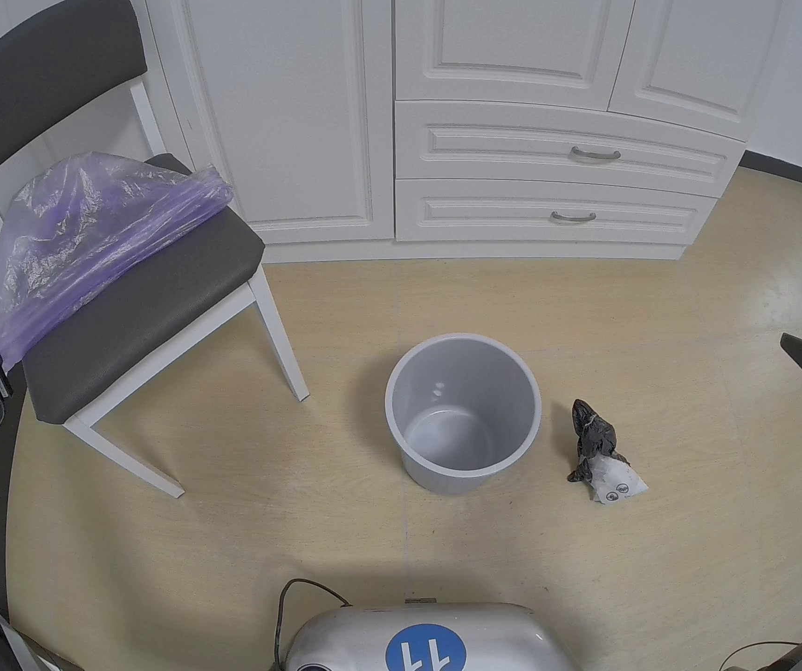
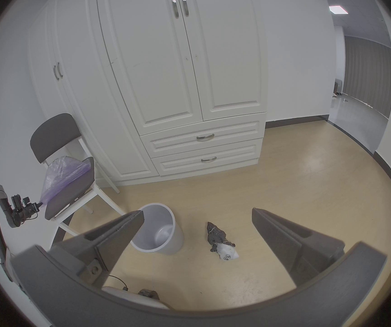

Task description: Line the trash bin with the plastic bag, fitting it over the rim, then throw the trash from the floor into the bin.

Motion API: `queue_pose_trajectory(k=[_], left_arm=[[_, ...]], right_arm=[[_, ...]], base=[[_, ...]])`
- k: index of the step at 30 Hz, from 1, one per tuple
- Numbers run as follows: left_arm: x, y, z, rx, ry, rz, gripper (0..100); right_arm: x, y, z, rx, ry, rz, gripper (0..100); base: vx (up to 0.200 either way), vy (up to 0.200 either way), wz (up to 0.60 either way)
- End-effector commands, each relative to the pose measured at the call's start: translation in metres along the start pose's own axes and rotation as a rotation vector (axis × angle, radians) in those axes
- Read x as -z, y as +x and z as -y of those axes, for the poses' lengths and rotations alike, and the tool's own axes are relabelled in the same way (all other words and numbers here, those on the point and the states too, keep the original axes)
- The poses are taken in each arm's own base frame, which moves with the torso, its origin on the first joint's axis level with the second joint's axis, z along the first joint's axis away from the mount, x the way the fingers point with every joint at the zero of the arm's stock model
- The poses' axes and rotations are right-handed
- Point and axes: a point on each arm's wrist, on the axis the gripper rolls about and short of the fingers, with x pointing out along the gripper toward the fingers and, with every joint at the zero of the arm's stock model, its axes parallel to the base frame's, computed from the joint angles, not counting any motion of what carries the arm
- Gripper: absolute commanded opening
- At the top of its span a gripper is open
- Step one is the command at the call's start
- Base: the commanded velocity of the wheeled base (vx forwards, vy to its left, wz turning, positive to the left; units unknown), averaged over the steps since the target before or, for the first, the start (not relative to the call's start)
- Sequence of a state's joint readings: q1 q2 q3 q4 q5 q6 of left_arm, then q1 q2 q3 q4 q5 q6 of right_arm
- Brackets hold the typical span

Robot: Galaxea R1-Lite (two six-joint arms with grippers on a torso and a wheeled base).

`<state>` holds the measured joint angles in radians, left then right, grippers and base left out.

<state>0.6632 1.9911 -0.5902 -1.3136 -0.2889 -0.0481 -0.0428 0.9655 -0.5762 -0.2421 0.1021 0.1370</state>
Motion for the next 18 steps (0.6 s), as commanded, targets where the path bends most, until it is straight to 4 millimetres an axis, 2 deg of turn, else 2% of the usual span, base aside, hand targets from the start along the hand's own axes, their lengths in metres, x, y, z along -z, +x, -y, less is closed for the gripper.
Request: queue_pose_trajectory(k=[1, 9, 12, 18], left_arm=[[-0.003, -0.001, 0.001, 0.007, 0.003, 0.008, 0], [-0.010, -0.006, 0.006, 0.068, 0.019, 0.062, 0], [-0.010, -0.011, 0.014, 0.091, 0.033, 0.106, 0], [-0.028, -0.028, 0.054, 0.211, 0.045, 0.194, 0]], right_arm=[[0.000, -0.002, 0.000, -0.003, -0.001, 0.006, 100], [0.000, -0.003, 0.000, -0.002, -0.006, 0.009, 100], [0.000, -0.005, -0.001, -0.004, -0.010, 0.013, 100], [0.000, -0.008, -0.001, -0.006, -0.012, 0.022, 100]], base=[[0.000, 0.000, 0.00], [0.000, 0.000, 0.00], [0.000, 0.000, 0.00], [0.000, 0.000, 0.00]])
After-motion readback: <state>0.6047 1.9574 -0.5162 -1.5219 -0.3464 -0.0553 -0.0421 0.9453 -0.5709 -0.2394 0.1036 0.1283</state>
